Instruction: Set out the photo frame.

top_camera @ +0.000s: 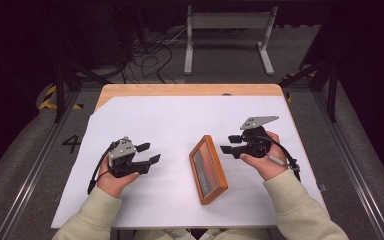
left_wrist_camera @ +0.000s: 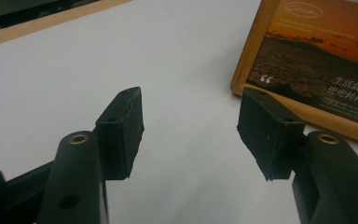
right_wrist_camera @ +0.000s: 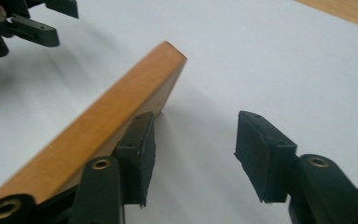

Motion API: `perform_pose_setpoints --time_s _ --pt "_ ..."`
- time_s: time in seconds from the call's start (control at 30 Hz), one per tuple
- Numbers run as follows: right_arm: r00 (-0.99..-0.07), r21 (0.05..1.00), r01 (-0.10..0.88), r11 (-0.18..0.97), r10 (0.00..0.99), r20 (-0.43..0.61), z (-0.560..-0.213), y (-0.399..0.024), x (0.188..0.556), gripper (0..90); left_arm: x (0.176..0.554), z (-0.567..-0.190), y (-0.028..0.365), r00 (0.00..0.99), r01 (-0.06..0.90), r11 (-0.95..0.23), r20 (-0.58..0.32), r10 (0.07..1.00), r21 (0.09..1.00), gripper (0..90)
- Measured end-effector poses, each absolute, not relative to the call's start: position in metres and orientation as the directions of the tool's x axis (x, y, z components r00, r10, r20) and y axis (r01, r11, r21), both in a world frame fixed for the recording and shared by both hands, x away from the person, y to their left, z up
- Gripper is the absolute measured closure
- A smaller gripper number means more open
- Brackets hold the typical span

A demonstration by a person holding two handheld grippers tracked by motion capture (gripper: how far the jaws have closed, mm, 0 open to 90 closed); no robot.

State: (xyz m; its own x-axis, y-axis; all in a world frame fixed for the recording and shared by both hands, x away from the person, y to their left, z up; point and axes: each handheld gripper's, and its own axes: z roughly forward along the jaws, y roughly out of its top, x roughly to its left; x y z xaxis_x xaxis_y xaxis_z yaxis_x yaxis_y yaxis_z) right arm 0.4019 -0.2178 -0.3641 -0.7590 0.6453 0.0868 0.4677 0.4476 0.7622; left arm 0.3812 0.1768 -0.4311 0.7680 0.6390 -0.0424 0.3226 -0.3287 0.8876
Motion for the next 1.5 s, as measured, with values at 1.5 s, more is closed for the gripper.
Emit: perform_pose_setpoints --time_s 1.5 --pt "-0.754 0.561 0.612 0.557 0.626 0.200 -0.378 -0.151 0.386 26.3 0.383 -0.434 0.177 0.766 0.337 -0.358 -0.033 0.642 0.871 38.1"
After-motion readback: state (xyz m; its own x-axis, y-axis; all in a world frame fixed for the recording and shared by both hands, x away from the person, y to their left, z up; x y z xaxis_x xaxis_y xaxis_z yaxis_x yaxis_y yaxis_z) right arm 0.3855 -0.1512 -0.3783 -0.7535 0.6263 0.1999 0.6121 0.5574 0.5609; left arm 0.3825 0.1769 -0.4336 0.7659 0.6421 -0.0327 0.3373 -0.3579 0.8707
